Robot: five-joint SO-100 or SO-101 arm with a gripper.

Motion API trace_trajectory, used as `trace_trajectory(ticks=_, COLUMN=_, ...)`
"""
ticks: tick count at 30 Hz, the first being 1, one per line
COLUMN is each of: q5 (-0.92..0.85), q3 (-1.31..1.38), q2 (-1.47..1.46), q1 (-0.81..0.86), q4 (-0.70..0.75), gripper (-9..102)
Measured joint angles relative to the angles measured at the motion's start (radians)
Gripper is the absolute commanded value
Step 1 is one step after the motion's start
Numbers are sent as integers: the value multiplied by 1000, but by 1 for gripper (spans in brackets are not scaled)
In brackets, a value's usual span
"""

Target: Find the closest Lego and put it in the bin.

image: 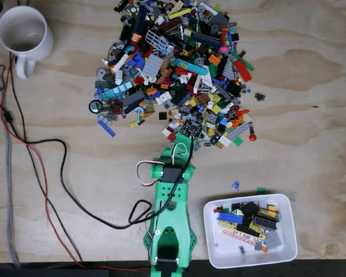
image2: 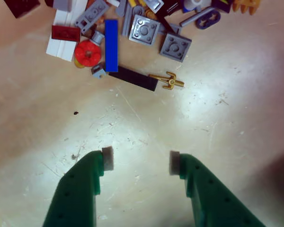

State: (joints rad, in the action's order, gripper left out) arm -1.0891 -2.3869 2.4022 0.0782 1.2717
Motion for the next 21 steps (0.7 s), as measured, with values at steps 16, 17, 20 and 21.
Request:
trace_trajectory(ticks=16, q5=-813, q3=-141, q2=-284, q1=32, q4=-382, gripper=18)
trace_trajectory(ticks=17, q5=-830, q3=-141, q2=-290, q1=32, q4=-394, gripper=18)
trace_trajectory(ticks=20, q5=-919, q3=-141, q2=-333, q1=60, q4=-443, gripper=18)
trace_trajectory(ticks=21, q5=-945, q3=-141, q2=-336, q1=67, q4=-453, gripper=18)
